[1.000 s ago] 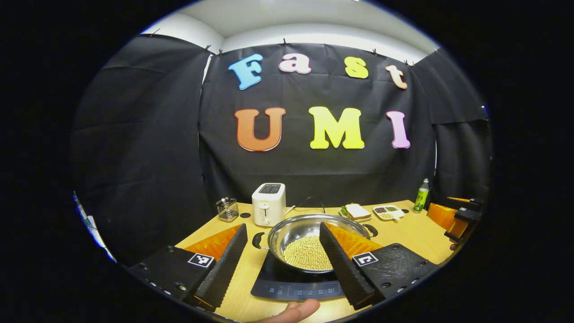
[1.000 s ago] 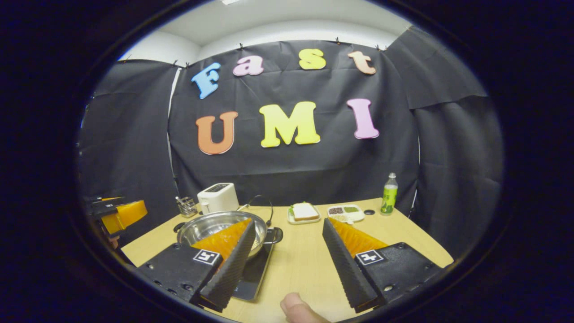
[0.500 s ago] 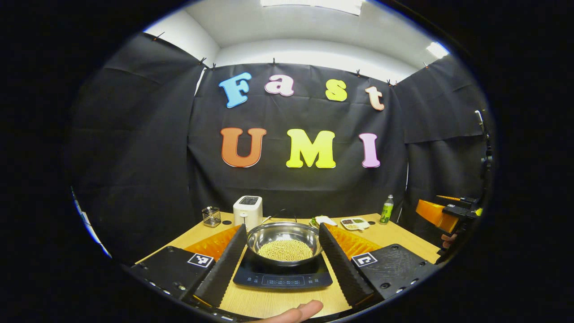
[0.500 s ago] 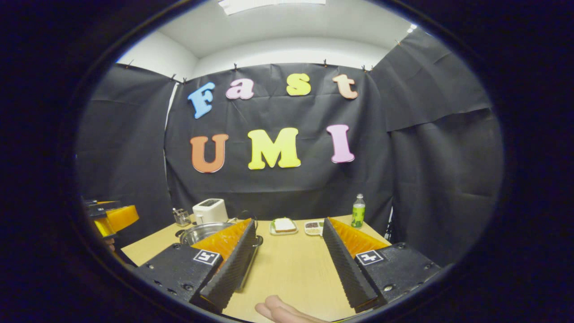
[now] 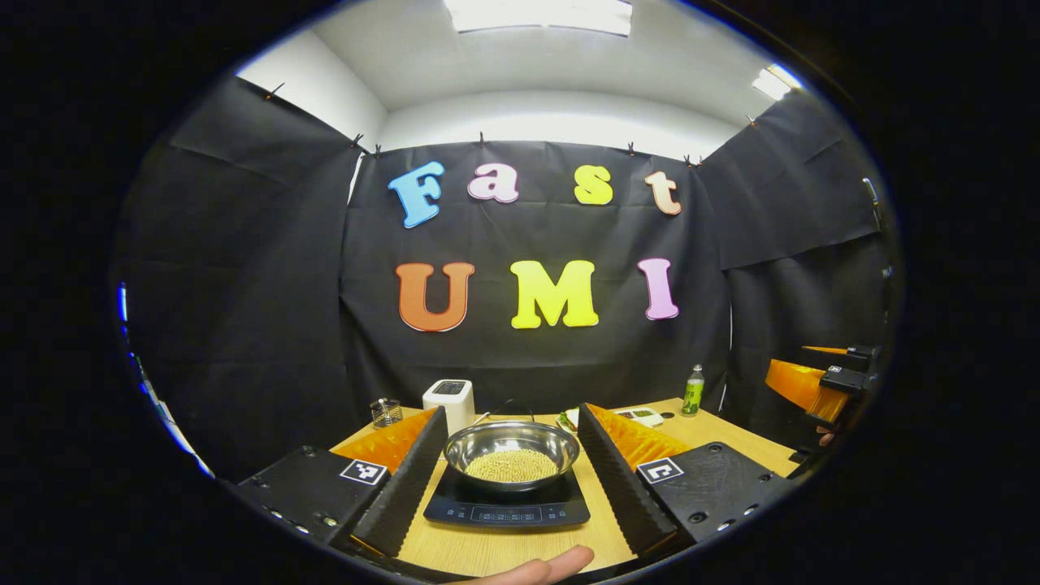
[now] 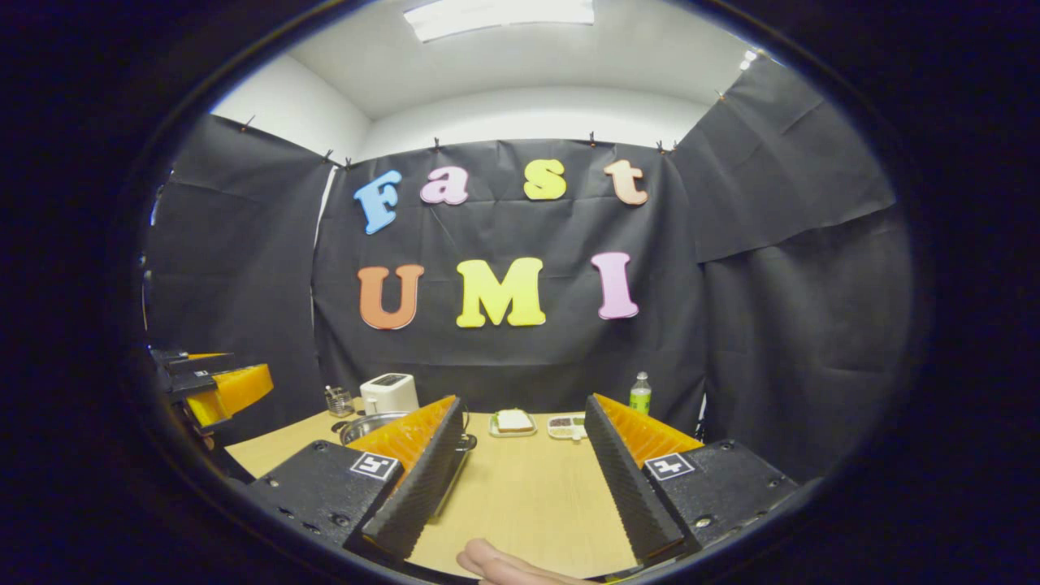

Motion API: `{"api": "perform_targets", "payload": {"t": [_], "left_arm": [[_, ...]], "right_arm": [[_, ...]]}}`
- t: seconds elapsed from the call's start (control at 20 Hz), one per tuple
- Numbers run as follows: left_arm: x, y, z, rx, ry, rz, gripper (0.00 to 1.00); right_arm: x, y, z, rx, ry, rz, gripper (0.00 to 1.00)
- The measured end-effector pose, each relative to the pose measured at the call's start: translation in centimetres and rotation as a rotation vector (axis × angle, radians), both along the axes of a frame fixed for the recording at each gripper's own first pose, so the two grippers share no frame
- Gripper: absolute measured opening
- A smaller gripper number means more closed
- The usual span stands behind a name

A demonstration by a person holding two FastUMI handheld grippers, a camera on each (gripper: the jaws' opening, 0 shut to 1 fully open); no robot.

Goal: First push the handle of the pot to place it horizontally, then grasp the pot with both hands and set it on the induction cooktop.

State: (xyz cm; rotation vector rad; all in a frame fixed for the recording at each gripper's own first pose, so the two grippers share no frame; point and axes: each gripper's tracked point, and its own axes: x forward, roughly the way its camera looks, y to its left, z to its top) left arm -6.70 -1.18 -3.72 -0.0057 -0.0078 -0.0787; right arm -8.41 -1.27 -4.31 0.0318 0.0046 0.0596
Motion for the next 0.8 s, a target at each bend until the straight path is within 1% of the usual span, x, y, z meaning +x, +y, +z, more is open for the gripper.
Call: {"api": "perform_targets", "payload": {"t": [0.05, 0.15, 0.2, 0.3, 0.35, 0.55, 0.65, 0.7, 0.75, 0.8], "left_arm": [[-0.3, -0.5, -0.1, 0.008, -0.003, -0.015, 0.96], [-0.8, -1.2, 0.2, 0.019, -0.017, -0.038, 0.96], [-0.9, -1.4, 0.1, 0.025, -0.024, -0.043, 0.96], [-1.2, -1.5, 0.1, 0.033, -0.032, -0.052, 0.96], [-1.3, -1.4, 0.1, 0.035, -0.037, -0.052, 0.96], [-1.0, -1.0, -0.8, 0.017, -0.034, -0.030, 0.96], [-1.0, -0.9, -1.3, 0.004, -0.029, -0.029, 0.96], [-0.9, -0.7, -1.5, 0.000, -0.025, -0.025, 0.96], [-0.6, -0.6, -1.9, 0.000, -0.018, -0.023, 0.96], [-0.5, -0.4, -2.2, 0.003, -0.011, -0.022, 0.96]], "right_arm": [[-0.1, 0.1, 0.4, 0.015, -0.014, 0.010, 0.94], [-0.1, -0.2, 1.0, 0.080, -0.036, 0.012, 0.95], [-0.1, -0.5, 0.7, 0.101, -0.029, 0.012, 0.94], [0.1, -0.9, 0.2, 0.099, -0.009, 0.010, 0.94], [0.1, -1.0, 0.0, 0.098, -0.002, 0.009, 0.92], [-0.1, 0.2, -0.3, 0.114, 0.010, 0.060, 0.94], [-0.3, -0.2, -0.5, 0.100, 0.006, 0.060, 0.94], [-0.3, -0.3, -0.6, 0.091, 0.003, 0.056, 0.92], [-0.3, -0.3, -0.5, 0.088, -0.001, 0.049, 0.94], [-0.4, -0.3, -0.6, 0.086, 0.002, 0.046, 0.92]]}}
